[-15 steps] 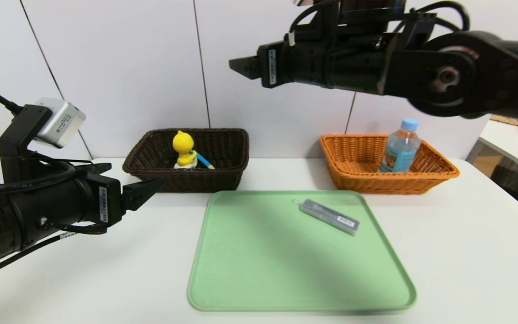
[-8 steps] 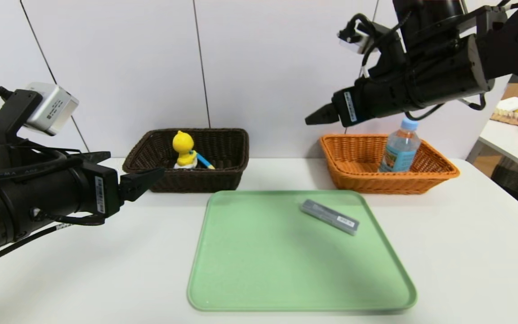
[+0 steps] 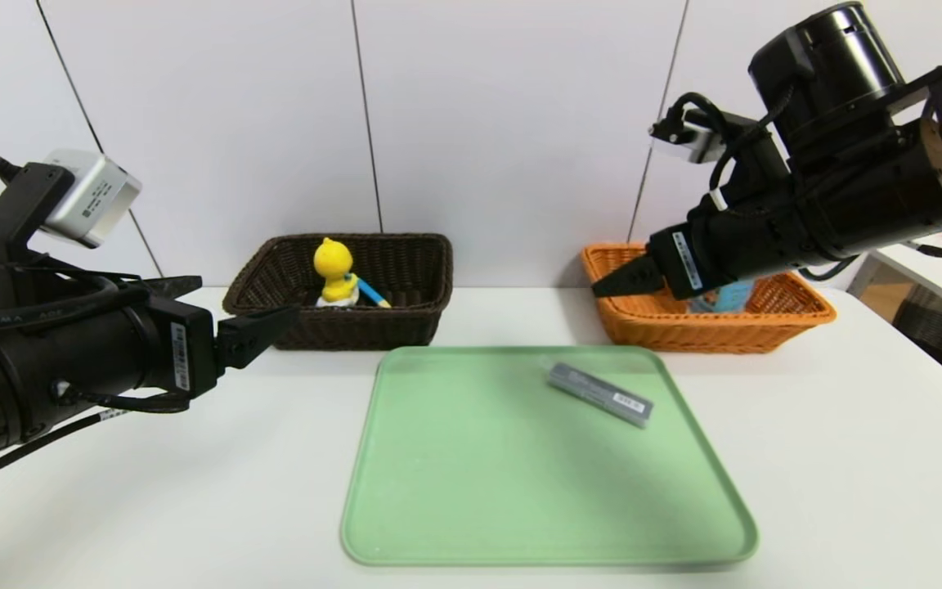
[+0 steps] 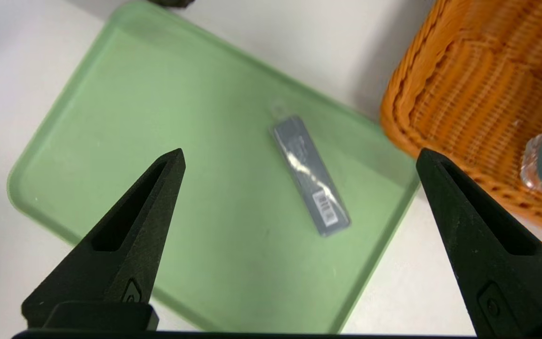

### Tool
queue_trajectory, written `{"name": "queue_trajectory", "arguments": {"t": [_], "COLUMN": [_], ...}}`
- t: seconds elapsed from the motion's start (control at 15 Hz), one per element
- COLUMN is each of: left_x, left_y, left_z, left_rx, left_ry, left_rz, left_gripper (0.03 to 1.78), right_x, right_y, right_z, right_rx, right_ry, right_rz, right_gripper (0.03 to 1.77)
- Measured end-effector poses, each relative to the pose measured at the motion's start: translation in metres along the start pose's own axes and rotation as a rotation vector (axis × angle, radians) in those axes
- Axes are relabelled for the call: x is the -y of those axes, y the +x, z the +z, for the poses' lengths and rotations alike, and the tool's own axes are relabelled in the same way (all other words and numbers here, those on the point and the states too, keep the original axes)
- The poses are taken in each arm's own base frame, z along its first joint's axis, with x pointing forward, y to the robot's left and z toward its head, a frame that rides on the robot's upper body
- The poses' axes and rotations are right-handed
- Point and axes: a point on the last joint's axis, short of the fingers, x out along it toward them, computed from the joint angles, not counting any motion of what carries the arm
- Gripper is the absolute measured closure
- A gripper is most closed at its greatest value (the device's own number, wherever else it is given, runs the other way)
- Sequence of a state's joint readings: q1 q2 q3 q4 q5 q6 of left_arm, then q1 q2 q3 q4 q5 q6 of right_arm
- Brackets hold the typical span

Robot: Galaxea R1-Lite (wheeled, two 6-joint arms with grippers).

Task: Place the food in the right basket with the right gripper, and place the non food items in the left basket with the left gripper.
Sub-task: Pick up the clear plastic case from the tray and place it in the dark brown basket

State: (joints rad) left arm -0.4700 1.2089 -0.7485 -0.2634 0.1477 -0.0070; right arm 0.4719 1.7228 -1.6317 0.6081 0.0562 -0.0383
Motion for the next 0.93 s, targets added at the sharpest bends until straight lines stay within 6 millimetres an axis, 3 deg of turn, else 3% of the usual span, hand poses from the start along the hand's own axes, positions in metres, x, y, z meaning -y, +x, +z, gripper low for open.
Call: {"name": "queue_trajectory", "arguments": {"t": [0.47,0.73,0.93], "left_x": [0.006,0.006,0.006], "left_y": [0.001,0.001,0.001], "left_z": [-0.003,-0.007,-0.008], "left_rx": [-0.012,-0.025,-0.028], "left_ry": [0.007,0.011,0.011], "left_rz": [-0.029,-0.032,-0.033], "left_gripper": [0.12,0.12,0.12], "right_x": [0.003,0.002,0.003], "right_y": [0.014,0.015,-0.003], "right_z": [-0.046,-0.042,-0.024], "right_rx": [-0.177,-0.168,-0.072], "right_ry": [0.05,0.037,0.008], "right_rz": [-0.006,-0.034,-0.106], "right_gripper": [0.11,0.11,0.11]}}
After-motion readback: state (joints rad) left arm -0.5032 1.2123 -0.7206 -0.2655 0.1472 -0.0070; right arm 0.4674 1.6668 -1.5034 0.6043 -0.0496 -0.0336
